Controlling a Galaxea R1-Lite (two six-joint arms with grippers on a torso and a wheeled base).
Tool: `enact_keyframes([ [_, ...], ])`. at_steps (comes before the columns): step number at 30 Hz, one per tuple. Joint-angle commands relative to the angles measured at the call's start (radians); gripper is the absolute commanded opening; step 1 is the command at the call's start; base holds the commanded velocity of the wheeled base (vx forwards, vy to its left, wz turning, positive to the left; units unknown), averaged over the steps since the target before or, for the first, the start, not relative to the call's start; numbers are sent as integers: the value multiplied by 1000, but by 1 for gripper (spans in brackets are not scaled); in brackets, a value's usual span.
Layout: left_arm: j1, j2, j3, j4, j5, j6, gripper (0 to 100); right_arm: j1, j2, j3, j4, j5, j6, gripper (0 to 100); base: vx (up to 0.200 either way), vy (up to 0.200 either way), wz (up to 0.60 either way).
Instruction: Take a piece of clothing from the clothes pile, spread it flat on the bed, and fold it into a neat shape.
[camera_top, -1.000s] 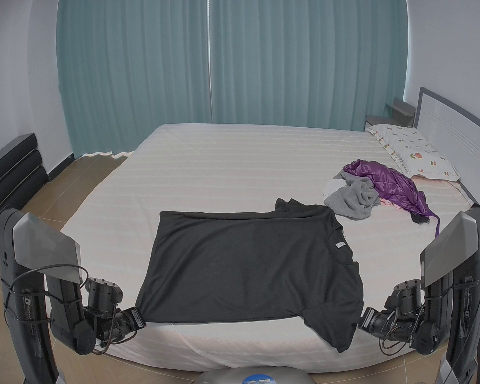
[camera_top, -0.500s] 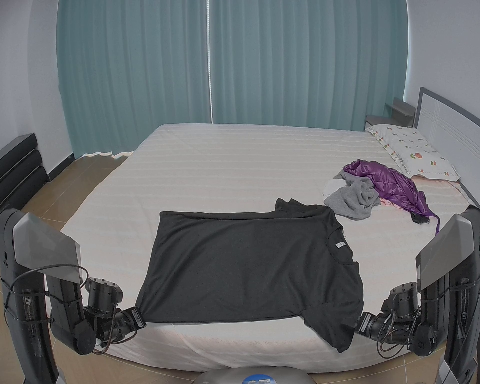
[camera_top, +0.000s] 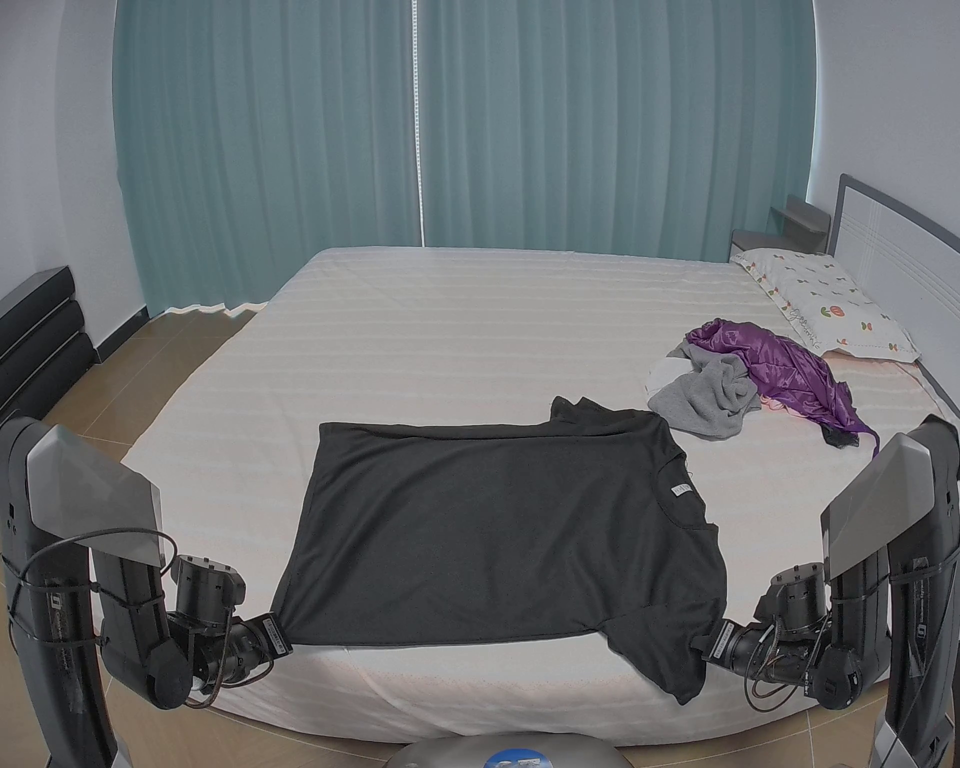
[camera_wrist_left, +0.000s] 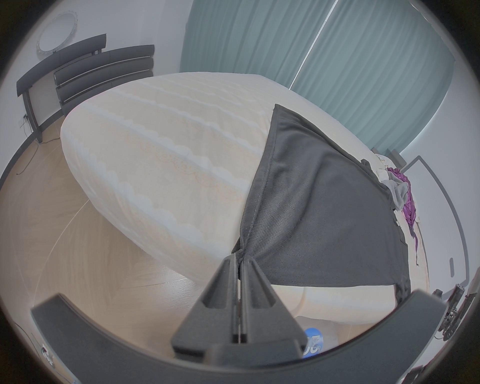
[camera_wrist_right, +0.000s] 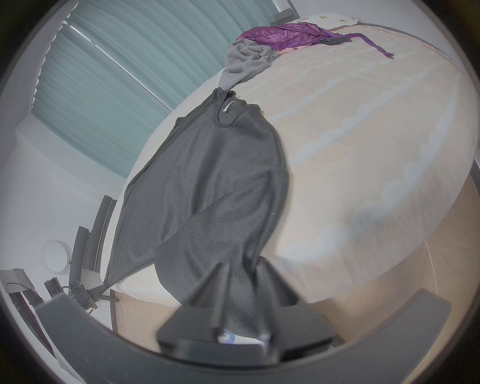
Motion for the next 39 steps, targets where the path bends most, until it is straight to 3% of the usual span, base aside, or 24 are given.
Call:
enact_keyframes([
  [1, 0, 1, 5, -2, 0, 0, 0, -7, -10, 28, -14, 2, 0, 0, 0, 0, 0],
  [12, 0, -12, 16, 0, 2, 15, 0, -47, -126, 78, 27, 51, -17, 0, 0, 0, 0],
  [39, 17, -82, 105, 9, 6, 145, 0, -116, -411, 78, 440, 95, -212, 0, 0, 0, 0],
])
